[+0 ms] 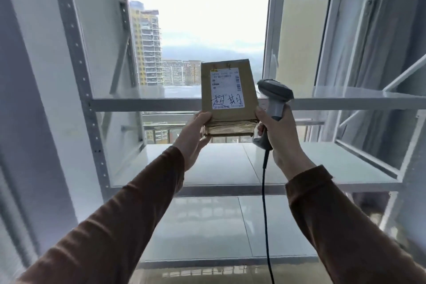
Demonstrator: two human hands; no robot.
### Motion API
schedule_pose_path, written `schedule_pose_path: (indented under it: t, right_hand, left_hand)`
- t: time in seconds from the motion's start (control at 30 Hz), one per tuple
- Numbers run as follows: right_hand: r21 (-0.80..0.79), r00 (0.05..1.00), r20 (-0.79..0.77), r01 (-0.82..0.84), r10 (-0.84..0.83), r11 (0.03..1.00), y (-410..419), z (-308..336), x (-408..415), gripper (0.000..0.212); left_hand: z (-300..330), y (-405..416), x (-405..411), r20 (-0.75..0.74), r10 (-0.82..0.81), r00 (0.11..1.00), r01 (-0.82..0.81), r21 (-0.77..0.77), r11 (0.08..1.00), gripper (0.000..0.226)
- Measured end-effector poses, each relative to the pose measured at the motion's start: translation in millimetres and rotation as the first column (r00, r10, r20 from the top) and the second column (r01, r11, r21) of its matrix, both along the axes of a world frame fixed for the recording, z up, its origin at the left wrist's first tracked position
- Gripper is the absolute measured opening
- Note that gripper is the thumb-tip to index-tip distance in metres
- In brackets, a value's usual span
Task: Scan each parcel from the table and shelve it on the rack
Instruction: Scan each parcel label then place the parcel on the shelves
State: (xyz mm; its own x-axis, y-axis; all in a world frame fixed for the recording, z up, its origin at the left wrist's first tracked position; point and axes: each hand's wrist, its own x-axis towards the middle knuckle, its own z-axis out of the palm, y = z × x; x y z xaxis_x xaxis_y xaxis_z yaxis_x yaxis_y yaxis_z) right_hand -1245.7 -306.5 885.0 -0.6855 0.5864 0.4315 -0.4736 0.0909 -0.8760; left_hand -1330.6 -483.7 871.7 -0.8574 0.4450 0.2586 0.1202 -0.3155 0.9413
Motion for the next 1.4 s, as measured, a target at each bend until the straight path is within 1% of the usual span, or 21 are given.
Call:
schedule_pose_path:
  t: [0.13,0.27,0.37,0.47,0.53,0.63,0.73,0.8,0.87,0.93,1.0,1.07,1.1,1.17,1.27,1.37,1.4]
  right_hand:
    - [0.007,0.995,0.020,-0.097,0.097,0.995,-27,18,-70,0.028]
    - [0.025,0.986,0.033,-0.166,0.165,0.986,-62,31,-133,0.028]
    - [0.044,0.983,0.013,-0.186,0.185,0.982,-91,41,-175,0.027]
    - [0.049,0.982,0.000,-0.186,0.187,0.981,-123,50,-216,0.029]
    - [0.045,0.982,-0.002,-0.188,0.189,0.981,-140,56,-239,0.030]
    - [0.054,0.986,0.008,-0.167,0.167,0.984,-172,66,-279,0.032]
    - [0.025,0.988,0.028,-0.156,0.155,0.988,-202,75,-319,0.038]
    - [0.014,0.990,0.031,-0.138,0.138,0.990,-217,79,-345,0.037]
    - [0.026,0.992,0.043,-0.122,0.121,0.992,-228,83,-369,0.034]
    - [0.018,0.991,0.056,-0.125,0.124,0.992,-236,87,-391,0.036]
    - [-0.002,0.989,0.067,-0.132,0.132,0.991,-241,91,-411,0.038]
    - [-0.006,0.987,0.092,-0.133,0.133,0.991,-245,93,-429,0.037]
    - [-0.012,0.985,0.105,-0.133,0.134,0.991,-246,93,-437,0.035]
    - [-0.038,0.982,0.124,-0.138,0.141,0.990,-247,92,-453,0.034]
    - [-0.067,0.978,0.150,-0.134,0.143,0.989,-247,92,-474,0.028]
    - [-0.065,0.977,0.170,-0.116,0.126,0.991,-246,95,-490,0.025]
    - [-0.060,0.976,0.181,-0.109,0.118,0.992,-245,96,-495,0.024]
  left_hand:
    - [15,-30,-56,-0.010,0.072,0.997,-0.072,-0.032,0.997,0.021]
    - [32,-65,-106,-0.019,0.162,0.987,-0.163,-0.030,0.986,0.020]
    - [42,-95,-147,-0.041,0.199,0.979,-0.201,-0.072,0.977,0.021]
    - [49,-128,-193,-0.106,0.237,0.966,-0.250,-0.144,0.957,0.026]
    - [54,-147,-217,-0.141,0.255,0.957,-0.278,-0.176,0.944,0.036]
    - [65,-179,-264,-0.159,0.250,0.955,-0.276,-0.168,0.946,0.057]
    - [72,-205,-311,-0.111,0.242,0.964,-0.254,-0.112,0.961,0.071]
    - [76,-215,-338,-0.096,0.236,0.967,-0.243,-0.073,0.967,0.077]
    - [78,-222,-363,-0.086,0.259,0.962,-0.264,-0.045,0.964,0.082]
    - [81,-227,-386,-0.022,0.284,0.958,-0.285,-0.016,0.958,0.091]
    - [83,-229,-408,0.003,0.295,0.956,-0.295,-0.019,0.955,0.107]
    - [80,-230,-440,-0.014,0.345,0.939,-0.345,-0.045,0.937,0.129]
    - [77,-229,-460,-0.022,0.365,0.931,-0.366,-0.059,0.929,0.134]
    - [69,-225,-503,-0.005,0.367,0.930,-0.367,-0.069,0.928,0.129]
    - [63,-219,-536,0.051,0.370,0.928,-0.366,-0.063,0.928,0.129]
    - [58,-211,-560,0.033,0.383,0.923,-0.378,-0.095,0.921,0.116]
    - [59,-210,-560,0.033,0.391,0.920,-0.386,-0.099,0.917,0.117]
